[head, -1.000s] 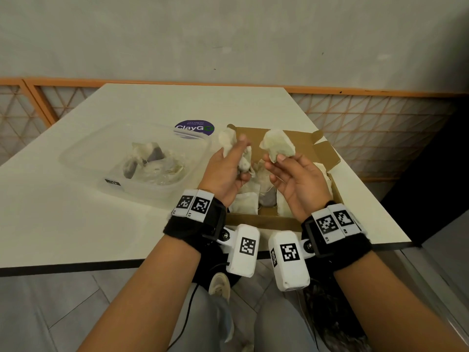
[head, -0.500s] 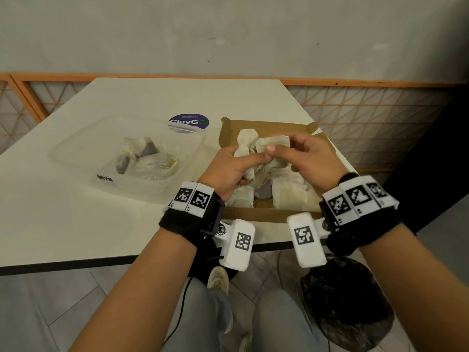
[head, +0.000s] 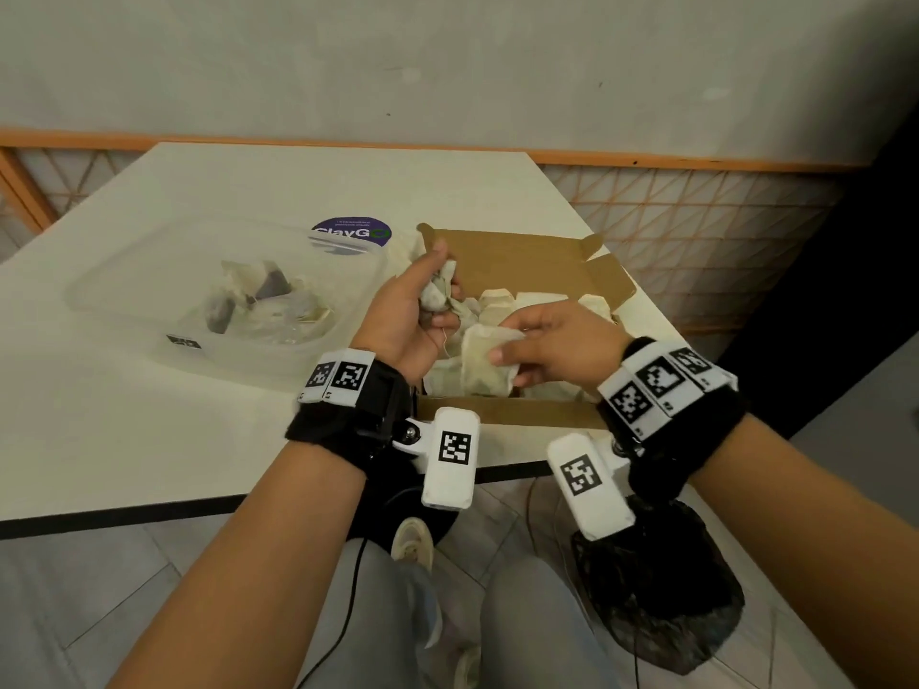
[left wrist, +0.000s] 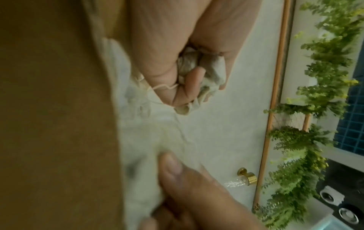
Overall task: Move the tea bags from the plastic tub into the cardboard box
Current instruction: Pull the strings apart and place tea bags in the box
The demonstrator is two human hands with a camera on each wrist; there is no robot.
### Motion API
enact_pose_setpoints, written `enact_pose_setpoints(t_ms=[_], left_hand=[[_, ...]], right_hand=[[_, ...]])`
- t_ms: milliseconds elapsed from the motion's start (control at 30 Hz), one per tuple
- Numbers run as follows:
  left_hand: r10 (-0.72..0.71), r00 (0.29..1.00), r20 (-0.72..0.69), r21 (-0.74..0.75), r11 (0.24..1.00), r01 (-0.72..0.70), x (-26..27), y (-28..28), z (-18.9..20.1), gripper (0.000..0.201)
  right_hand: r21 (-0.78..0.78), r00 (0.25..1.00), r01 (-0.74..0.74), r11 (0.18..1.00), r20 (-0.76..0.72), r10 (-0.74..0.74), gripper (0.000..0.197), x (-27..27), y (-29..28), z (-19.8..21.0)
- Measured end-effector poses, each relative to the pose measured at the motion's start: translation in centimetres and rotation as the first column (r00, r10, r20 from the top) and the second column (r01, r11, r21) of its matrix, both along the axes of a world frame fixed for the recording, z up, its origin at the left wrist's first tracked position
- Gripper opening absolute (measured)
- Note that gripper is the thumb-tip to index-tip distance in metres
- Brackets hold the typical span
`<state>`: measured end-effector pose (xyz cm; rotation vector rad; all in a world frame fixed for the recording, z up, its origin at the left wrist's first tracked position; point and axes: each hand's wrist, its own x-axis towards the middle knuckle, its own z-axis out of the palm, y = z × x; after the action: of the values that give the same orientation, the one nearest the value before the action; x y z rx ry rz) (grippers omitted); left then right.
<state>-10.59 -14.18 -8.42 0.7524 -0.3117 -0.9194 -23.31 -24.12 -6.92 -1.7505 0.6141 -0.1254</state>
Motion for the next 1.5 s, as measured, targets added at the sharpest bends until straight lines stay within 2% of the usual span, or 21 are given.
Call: enact_pose_setpoints(t_ms=[100,233,367,467,533,600,700,900,967,1033,1100,1133,1200,1300,1400,1500], left_hand=[[-0.024,0.999,-0.042,-0.023,0.999,0.023,0.0,0.2,0.3,0.017],[-0.044,0.998,-0.041,-0.019,0.999,0.043,-0.1,0.5,0.6,0.018],[-0.067,0.990,-0.121,-0.081,0.995,0.057,0.4,0.5,1.7,0.016],[-0.078,0.977,-0.197,-0.116,0.992,0.056,0.9,0.3,1.9,0.016],[-0.077,0.965,-0.249,-0.119,0.992,0.048,1.1,0.2,1.1,0.014],[-0.067,0.951,-0.301,-0.125,0.992,0.030,1.3,0.1,0.1,0.013],[-0.069,0.931,-0.359,-0.176,0.984,0.005,1.6,0.2,-0.9,0.016],[-0.061,0.942,-0.330,-0.102,0.994,0.028,1.5,0.2,-0.7,0.018],[-0.048,0.954,-0.295,-0.062,0.998,0.031,1.3,0.2,-0.5,0.019],[-0.045,0.965,-0.258,-0.047,0.998,0.034,1.2,0.2,-0.4,0.025],[-0.052,0.967,-0.250,-0.046,0.998,0.042,1.2,0.2,-0.5,0.030],[-0.065,0.967,-0.247,-0.048,0.997,0.055,1.2,0.2,-0.5,0.031],[-0.111,0.964,-0.240,-0.063,0.993,0.099,1.1,0.2,-0.4,0.032],[-0.165,0.962,-0.216,-0.091,0.985,0.148,0.7,0.4,0.0,0.029],[-0.180,0.966,-0.184,-0.088,0.982,0.166,0.8,0.6,0.0,0.024],[-0.182,0.974,-0.135,-0.024,0.983,0.181,0.9,0.4,-0.2,0.029]], right_hand=[[0.053,0.997,-0.060,0.997,-0.054,0.063,0.013,1.6,1.1,-0.5],[-0.028,0.995,-0.064,0.998,-0.083,0.061,0.025,2.8,2.1,-1.1],[-0.289,0.998,-0.021,0.957,-0.055,0.005,0.038,2.2,1.7,-0.1],[-0.449,0.997,0.072,0.891,0.038,-0.061,0.030,0.7,1.4,0.9],[-0.525,0.998,0.022,0.851,0.055,0.008,0.016,-0.7,1.8,0.8],[-0.571,0.994,-0.091,0.816,0.003,0.113,0.010,-1.7,2.3,0.0],[-0.599,0.962,-0.265,0.756,-0.106,0.253,0.018,-2.4,2.9,-1.4],[-0.678,0.925,-0.343,0.649,-0.126,0.358,0.027,-1.3,3.3,-2.2],[-0.656,0.943,-0.303,0.691,-0.103,0.316,0.024,-1.2,2.9,-2.0],[-0.569,0.982,-0.142,0.810,0.024,0.189,0.019,-0.9,2.3,-1.1],[-0.437,0.985,0.037,0.899,0.166,0.040,0.010,-0.2,1.8,-0.1],[-0.405,0.980,0.098,0.909,0.200,-0.016,0.010,0.4,1.6,0.3],[-0.390,0.972,0.158,0.907,0.223,-0.074,0.025,1.8,1.5,0.7],[-0.375,0.977,0.157,0.914,0.194,-0.088,0.043,3.8,1.5,0.8],[-0.354,0.983,0.140,0.925,0.159,-0.088,0.045,4.8,1.2,0.5],[-0.370,0.981,0.147,0.917,0.177,-0.085,0.034,4.9,1.0,0.6]])
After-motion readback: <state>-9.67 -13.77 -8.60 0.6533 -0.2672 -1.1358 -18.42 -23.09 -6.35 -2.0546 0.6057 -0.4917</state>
